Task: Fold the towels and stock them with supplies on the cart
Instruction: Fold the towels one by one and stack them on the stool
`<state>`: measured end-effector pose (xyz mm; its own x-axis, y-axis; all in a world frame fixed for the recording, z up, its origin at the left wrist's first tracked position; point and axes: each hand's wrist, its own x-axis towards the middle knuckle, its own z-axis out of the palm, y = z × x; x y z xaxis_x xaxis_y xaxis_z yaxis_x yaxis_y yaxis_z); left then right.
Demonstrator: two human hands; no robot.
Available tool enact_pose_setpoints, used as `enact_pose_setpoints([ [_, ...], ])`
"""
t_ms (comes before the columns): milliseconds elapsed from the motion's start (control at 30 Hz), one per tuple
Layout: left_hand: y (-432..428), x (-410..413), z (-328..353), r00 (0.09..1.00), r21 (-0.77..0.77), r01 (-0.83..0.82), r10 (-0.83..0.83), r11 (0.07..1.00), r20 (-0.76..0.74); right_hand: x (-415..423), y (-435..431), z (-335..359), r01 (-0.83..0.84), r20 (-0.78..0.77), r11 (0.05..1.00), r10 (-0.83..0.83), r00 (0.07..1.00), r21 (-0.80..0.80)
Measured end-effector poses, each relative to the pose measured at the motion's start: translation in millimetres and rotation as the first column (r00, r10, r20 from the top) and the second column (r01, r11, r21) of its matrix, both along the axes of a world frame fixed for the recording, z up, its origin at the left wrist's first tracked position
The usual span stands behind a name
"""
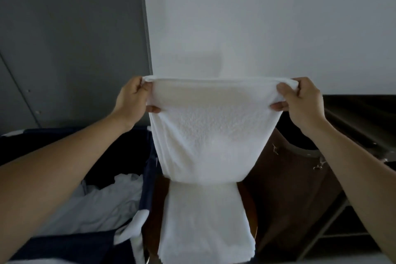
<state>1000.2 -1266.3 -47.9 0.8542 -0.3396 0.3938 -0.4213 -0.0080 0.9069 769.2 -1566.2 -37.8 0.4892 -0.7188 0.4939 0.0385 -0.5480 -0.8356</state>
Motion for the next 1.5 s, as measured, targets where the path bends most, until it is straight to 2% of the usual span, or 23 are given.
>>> enact_pose_setpoints([
  [200, 58, -46, -70, 0.995, 0.199, 0.049, -0.029, 0.979, -0.1, -52, 46, -54, 0.018, -0.201, 1.0, -0.015, 0.98, 0.014],
  [300, 74, -57, -103, 0.989, 0.302, 0.073, -0.03, 0.95, -0.144, -64, 53, -75, -0.026, -0.368, 0.998, 0.003, 0.93, -0.059],
  [400, 73, -57, -134, 0.977, 0.365, 0.115, -0.038, 0.924, -0.21, -64, 51, -104, -0.038, -0.479, 0.998, 0.012, 0.878, -0.046],
  [633, 16, -7, -199, 0.95, 0.436, 0.116, 0.029, 0.892, -0.312, -6, -12, -177, -0.007, -0.624, 0.999, 0.025, 0.781, 0.032],
  [833, -58, 66, -285, 0.901, 0.561, 0.144, 0.127, 0.815, -0.415, 80, -89, -277, 0.032, -0.778, 0.991, 0.08, 0.623, 0.128],
  [967, -95, 94, -361, 0.825, 0.643, 0.211, 0.219, 0.736, -0.521, 120, -111, -369, 0.08, -0.773, 0.938, 0.227, 0.592, 0.337],
  [1033, -107, 103, -395, 0.791, 0.67, 0.214, 0.275, 0.711, -0.546, 133, -115, -409, 0.137, -0.746, 0.882, 0.289, 0.6, 0.452],
  [1133, -115, 109, -433, 0.717, 0.625, 0.202, 0.32, 0.754, -0.618, 142, -113, -451, 0.218, -0.7, 0.788, 0.337, 0.63, 0.576],
  [1233, -116, 105, -455, 0.65, 0.549, 0.229, 0.293, 0.804, -0.701, 139, -113, -473, 0.279, -0.726, 0.778, 0.305, 0.617, 0.564],
  [1367, -124, 101, -453, 0.743, 0.571, 0.156, 0.286, 0.806, -0.605, 137, -115, -471, 0.297, -0.729, 0.787, 0.262, 0.632, 0.541],
  [1500, -141, 114, -426, 0.862, 0.562, 0.068, 0.235, 0.824, -0.449, 139, -116, -459, 0.299, -0.631, 0.77, 0.168, 0.757, 0.564],
])
